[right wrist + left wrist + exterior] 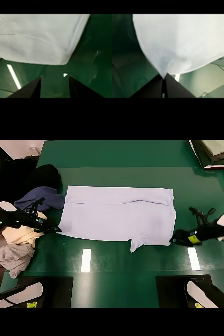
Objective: Fold the shirts.
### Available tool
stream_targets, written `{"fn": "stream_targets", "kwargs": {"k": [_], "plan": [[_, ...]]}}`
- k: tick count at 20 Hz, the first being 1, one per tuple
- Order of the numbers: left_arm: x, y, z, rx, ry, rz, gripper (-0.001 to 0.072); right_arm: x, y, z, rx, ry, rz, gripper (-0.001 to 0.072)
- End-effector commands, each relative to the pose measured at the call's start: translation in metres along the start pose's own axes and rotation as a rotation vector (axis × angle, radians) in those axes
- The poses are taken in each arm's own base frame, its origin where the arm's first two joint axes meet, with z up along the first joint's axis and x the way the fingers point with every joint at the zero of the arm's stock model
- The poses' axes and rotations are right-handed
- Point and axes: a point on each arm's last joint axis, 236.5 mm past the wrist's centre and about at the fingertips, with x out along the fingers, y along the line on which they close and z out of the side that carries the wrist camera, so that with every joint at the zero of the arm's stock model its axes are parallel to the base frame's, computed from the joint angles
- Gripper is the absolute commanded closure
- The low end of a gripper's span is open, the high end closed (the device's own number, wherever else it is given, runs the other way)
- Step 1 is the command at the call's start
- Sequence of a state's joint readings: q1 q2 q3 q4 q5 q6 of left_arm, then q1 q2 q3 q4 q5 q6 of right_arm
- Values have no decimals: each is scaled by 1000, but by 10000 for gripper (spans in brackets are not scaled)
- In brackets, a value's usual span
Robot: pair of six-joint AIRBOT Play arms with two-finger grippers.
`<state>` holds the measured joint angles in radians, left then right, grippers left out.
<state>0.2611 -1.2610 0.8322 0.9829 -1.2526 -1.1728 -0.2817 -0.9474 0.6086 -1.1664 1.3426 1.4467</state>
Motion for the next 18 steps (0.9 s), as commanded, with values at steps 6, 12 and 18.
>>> {"fn": "stream_targets", "kwargs": {"k": [6,12,18], "plan": [[-4,-6,3,3,-19,-16,685,35,2,6,138,-63,96,332],[-4,-7,-1,6,-4,-19,686,33,23,21,29,-41,77,694],[-30,-18,-11,71,-33,24,688,-34,-1,-9,-108,8,-117,698]]}}
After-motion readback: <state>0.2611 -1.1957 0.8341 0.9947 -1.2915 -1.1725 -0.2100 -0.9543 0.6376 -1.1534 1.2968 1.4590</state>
